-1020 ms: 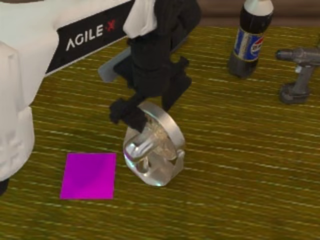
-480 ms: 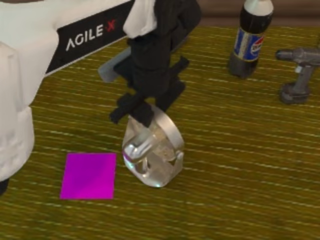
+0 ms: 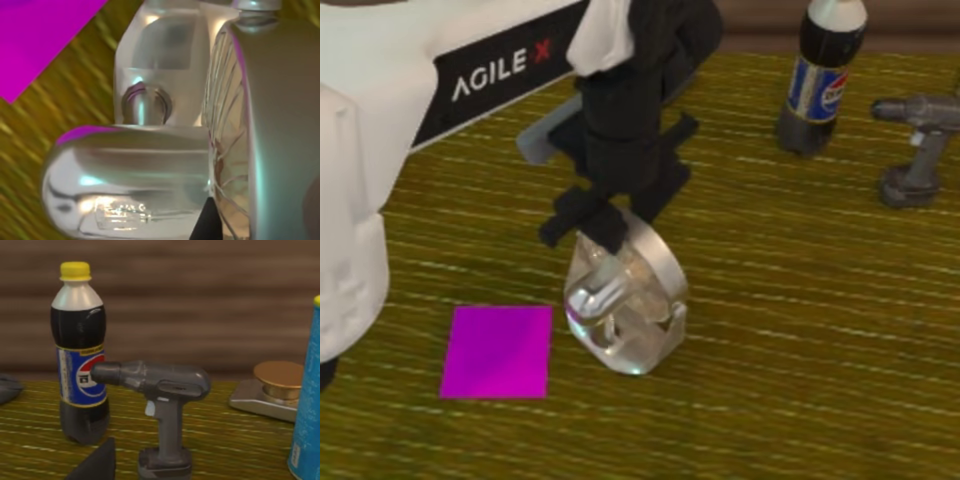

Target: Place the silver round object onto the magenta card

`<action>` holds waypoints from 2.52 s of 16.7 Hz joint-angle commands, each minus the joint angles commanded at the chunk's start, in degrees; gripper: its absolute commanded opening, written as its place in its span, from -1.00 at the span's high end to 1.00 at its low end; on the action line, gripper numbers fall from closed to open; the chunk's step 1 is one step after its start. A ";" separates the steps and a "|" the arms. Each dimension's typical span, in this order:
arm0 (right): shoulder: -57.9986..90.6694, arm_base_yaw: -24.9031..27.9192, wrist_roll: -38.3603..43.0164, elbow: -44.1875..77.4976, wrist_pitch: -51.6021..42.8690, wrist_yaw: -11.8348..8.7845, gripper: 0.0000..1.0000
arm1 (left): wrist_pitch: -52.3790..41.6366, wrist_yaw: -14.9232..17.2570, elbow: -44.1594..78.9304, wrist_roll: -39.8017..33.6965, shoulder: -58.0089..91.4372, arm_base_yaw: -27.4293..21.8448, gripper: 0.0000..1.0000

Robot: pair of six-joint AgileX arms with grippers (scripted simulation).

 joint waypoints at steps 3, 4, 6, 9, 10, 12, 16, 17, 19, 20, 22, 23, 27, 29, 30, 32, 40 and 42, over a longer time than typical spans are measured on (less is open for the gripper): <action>0.00 0.00 0.00 0.00 0.00 0.00 -1.00 | -3.94 0.00 4.23 -0.15 0.47 0.32 1.00; 0.00 0.00 0.00 0.00 0.00 0.00 -1.00 | -5.91 0.00 6.63 -0.15 0.66 0.46 1.00; 0.00 0.00 0.00 0.00 0.00 0.00 -1.00 | -9.80 0.01 10.88 -0.09 0.98 0.74 1.00; 0.00 0.00 0.00 0.00 0.00 0.00 -1.00 | -11.87 0.01 12.97 -0.08 1.04 1.08 1.00; 0.00 0.00 0.00 0.00 0.00 0.00 -1.00 | -11.87 0.01 12.97 -0.08 1.04 1.08 1.00; 0.00 0.00 0.00 0.00 0.00 0.00 -1.00 | -11.75 0.01 12.86 0.00 0.89 0.77 1.00; 0.00 0.00 0.00 0.00 0.00 0.00 -1.00 | -11.47 -0.10 12.09 3.41 -0.03 0.81 1.00; 0.00 0.00 0.00 0.00 0.00 0.00 -1.00 | -11.30 -0.17 11.64 5.72 -0.60 0.86 1.00; 0.00 0.00 0.00 0.00 0.00 0.00 -1.00 | -10.87 -0.32 10.48 12.13 -2.07 1.04 1.00; 0.00 0.00 0.00 0.00 0.00 0.00 -1.00 | -10.59 -0.41 9.76 16.22 -2.97 1.17 1.00; 0.00 0.00 0.00 0.00 0.00 0.00 -1.00 | -9.81 -0.57 7.97 26.20 -5.27 1.55 1.00; 0.00 0.00 0.00 0.00 0.00 0.00 -1.00 | -9.31 -0.65 6.89 31.85 -6.63 1.78 1.00; 0.00 0.00 0.00 0.00 0.00 0.00 -1.00 | -6.97 -0.87 1.47 57.76 -12.89 3.06 1.00; 0.00 0.00 0.00 0.00 0.00 0.00 -1.00 | -5.82 -0.91 -1.82 71.71 -16.17 3.84 1.00; 0.00 0.00 0.00 0.00 0.00 0.00 -1.00 | -5.32 -0.92 -3.60 78.63 -17.74 4.28 1.00; 0.00 0.00 0.00 0.00 0.00 0.00 -1.00 | -4.53 -0.89 -7.33 92.08 -20.60 5.21 1.00; 0.00 0.00 0.00 0.00 0.00 0.00 -1.00 | -3.15 -0.49 -22.48 134.02 -28.67 9.19 1.00; 0.00 0.00 0.00 0.00 0.00 0.00 -1.00 | -3.04 -0.40 -25.14 139.76 -29.78 9.93 1.00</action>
